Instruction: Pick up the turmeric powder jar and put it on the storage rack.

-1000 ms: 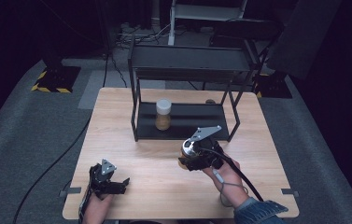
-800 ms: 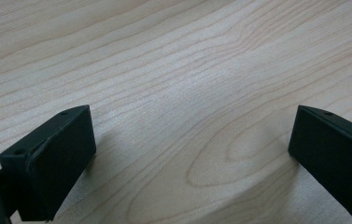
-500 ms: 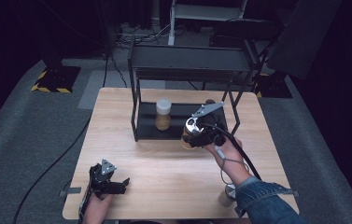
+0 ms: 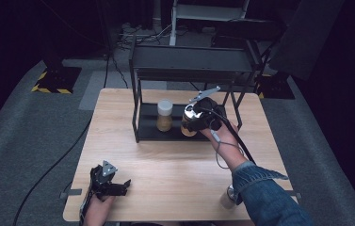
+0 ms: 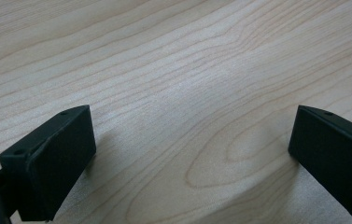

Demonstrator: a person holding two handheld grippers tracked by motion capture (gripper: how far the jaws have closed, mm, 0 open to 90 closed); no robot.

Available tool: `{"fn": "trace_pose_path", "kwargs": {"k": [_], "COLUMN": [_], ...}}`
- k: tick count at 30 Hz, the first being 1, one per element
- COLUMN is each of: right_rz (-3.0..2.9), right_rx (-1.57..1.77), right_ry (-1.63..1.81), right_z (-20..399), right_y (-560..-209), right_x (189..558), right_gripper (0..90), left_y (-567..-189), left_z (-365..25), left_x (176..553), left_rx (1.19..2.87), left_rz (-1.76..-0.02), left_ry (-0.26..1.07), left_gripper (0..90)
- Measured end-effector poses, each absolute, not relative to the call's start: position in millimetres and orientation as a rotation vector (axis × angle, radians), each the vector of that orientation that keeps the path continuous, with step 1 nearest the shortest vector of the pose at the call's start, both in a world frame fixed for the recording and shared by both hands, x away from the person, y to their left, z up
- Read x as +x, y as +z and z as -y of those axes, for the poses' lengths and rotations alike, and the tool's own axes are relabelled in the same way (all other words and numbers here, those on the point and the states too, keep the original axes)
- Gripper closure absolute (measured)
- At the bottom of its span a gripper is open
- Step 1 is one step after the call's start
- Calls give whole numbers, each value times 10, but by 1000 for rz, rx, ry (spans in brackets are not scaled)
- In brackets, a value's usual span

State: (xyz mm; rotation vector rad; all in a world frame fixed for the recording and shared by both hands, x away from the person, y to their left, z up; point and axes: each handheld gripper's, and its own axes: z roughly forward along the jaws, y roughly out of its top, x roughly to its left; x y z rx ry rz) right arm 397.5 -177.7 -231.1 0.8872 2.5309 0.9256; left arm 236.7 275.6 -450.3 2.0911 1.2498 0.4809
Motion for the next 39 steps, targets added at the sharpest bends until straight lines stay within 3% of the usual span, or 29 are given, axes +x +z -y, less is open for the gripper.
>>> {"fn": "trace_pose_path", "kwargs": {"k": [12, 39], "right_rz": [-2500, -2515], "right_rx": [934, 1061], "right_ry": [893, 749], "right_z": [1704, 1380], "right_y": [-2429, -3110], "right_x": [4350, 5000], "right_gripper": [308, 308], "left_y": [-4498, -4500], "left_z": [-2756, -2755], "left_x": [2381, 2377], "left_rx": [2101, 2100], "left_rz": [-1238, -1234], "left_ry": [479, 476], "left_gripper": [2, 2]}}
